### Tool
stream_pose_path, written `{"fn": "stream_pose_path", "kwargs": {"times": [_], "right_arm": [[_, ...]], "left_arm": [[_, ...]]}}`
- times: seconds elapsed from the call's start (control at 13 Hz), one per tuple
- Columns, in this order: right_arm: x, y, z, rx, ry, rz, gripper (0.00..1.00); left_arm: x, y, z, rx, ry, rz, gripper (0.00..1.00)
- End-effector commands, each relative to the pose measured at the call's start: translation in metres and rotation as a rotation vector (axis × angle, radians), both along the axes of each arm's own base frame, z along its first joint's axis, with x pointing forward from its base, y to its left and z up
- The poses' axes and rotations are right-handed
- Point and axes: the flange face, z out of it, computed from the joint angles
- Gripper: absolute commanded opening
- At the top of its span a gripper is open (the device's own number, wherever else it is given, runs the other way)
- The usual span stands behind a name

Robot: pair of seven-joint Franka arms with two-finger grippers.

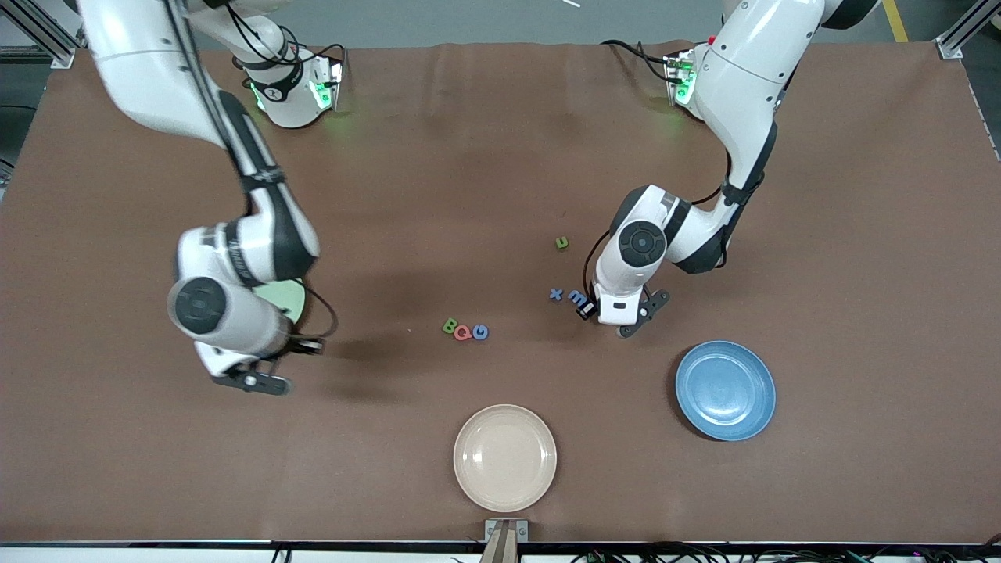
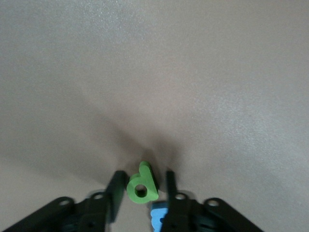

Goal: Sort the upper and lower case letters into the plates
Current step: 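Carry the N to the green plate while the left gripper carries d to blue plate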

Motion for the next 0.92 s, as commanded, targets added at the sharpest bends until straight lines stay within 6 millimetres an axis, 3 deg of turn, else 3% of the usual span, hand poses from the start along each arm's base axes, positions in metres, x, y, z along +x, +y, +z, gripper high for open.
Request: {"fn": "stream_pose_path", "kwargs": {"times": [0.0, 0.15, 0.38, 0.46, 0.54, 0.61, 0.69, 0.84], "right_arm": [[-0.072, -0.061, -0.034, 0.027, 0.006, 0.056, 0.00], [-0.094, -0.067, -0.062, 0.028, 0.008, 0.054, 0.01], [-0.099, -0.068, -0.071, 0.028, 0.020, 0.054, 0.04], [-0.100, -0.068, -0.072, 0.028, 0.022, 0.054, 0.05], [-0.099, -0.068, -0.073, 0.028, 0.023, 0.054, 0.21], [-0.099, -0.068, -0.072, 0.028, 0.026, 0.054, 0.84], [-0.097, -0.067, -0.068, 0.028, 0.023, 0.054, 1.00], [-0.085, -0.060, -0.054, 0.026, 0.024, 0.041, 1.00]], "left_arm": [[0.005, 0.003, 0.009, 0.035, -0.036, -0.020, 0.00], [0.022, 0.009, 0.033, 0.095, -0.062, -0.063, 0.00], [0.067, 0.030, 0.079, 0.125, -0.065, -0.064, 0.00], [0.080, 0.051, 0.084, 0.143, -0.074, -0.107, 0.00], [0.090, 0.073, 0.087, 0.152, -0.078, -0.145, 0.00], [0.100, 0.099, 0.090, 0.157, -0.078, -0.186, 0.00], [0.109, 0.123, 0.091, 0.157, -0.074, -0.237, 0.00], [0.120, 0.161, 0.092, 0.160, -0.067, -0.304, 0.00]]}}
